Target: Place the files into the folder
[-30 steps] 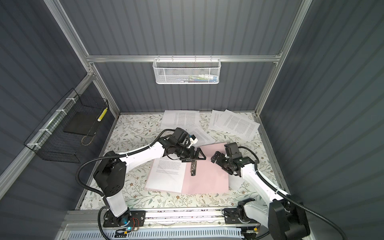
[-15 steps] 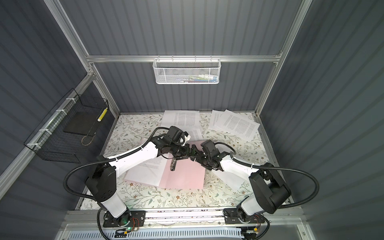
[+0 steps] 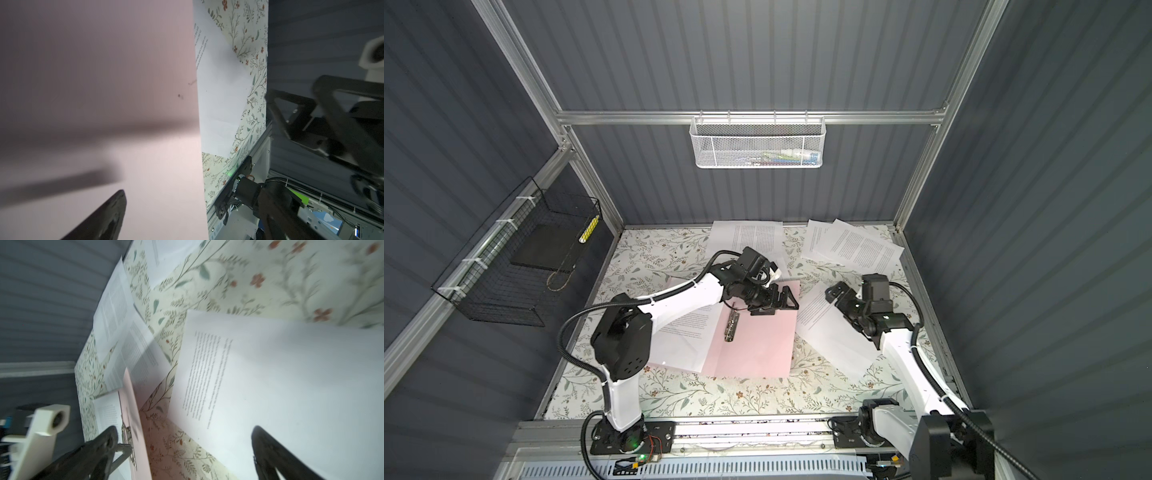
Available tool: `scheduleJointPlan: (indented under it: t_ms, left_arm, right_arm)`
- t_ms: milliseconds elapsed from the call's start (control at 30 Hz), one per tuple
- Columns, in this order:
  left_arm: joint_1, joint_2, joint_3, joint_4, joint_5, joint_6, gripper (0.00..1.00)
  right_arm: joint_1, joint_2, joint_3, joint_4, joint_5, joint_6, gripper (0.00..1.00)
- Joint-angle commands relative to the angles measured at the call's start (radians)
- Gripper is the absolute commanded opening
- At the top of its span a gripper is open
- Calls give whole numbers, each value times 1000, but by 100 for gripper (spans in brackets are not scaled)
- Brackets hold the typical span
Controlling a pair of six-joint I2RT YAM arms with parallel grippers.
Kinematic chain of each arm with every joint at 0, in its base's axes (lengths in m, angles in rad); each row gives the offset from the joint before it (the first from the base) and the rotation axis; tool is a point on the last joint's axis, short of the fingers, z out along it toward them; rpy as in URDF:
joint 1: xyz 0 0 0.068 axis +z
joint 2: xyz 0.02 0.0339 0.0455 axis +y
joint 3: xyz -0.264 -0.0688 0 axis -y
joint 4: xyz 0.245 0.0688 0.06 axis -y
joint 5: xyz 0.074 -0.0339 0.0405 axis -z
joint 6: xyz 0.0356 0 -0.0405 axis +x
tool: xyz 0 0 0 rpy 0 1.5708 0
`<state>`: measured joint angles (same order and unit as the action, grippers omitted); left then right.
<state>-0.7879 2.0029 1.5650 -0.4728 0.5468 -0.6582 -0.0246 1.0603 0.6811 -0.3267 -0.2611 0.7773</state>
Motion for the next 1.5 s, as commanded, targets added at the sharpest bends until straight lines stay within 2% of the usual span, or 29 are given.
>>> scheduleJointPlan:
  t_ms: [0, 133, 267, 367, 433, 567, 867, 1033, 1133, 1167, 1300, 1467]
  left_arm:
    - [-28, 82, 91, -16, 63, 16, 100]
    - [-54, 190, 179, 0, 80, 6, 100]
    - [-61, 255, 230, 12, 87, 1, 100]
    - [-61, 283, 250, 35, 99, -11, 100]
    - [-63, 302, 265, 59, 110, -24, 100]
    - [-63, 342, 294, 76, 110, -45, 100]
    - [-63, 350, 194, 81, 81, -54, 100]
    - [-59, 365, 191, -7, 35, -9, 100]
    - [-48, 373, 217, -56, 10, 12, 100]
    - [-43, 375, 220, -56, 7, 10, 100]
    - [-25, 382, 242, -63, 18, 18, 100]
    - [-13, 387, 260, -73, 33, 31, 100]
  right_arm:
    - [-121, 10, 11, -145, -27, -82, 99]
    - [-259, -11, -62, -115, -61, -35, 99]
    - [-285, -109, -150, -77, -34, -14, 99]
    - [-317, -121, -160, -71, -12, -35, 99]
    - [-342, -59, -139, -13, -64, -49, 99]
    - [-347, 139, -7, -28, -63, -127, 99]
    - [-354, 445, 244, -132, 46, -272, 99]
    - [-351, 595, 338, -206, -35, -336, 99]
    - [-350, 628, 318, -206, -64, -346, 99]
    - [-350, 632, 306, -199, -113, -348, 99]
    - [-348, 649, 284, -208, -183, -360, 99]
    - [-346, 630, 242, -223, -160, -364, 99]
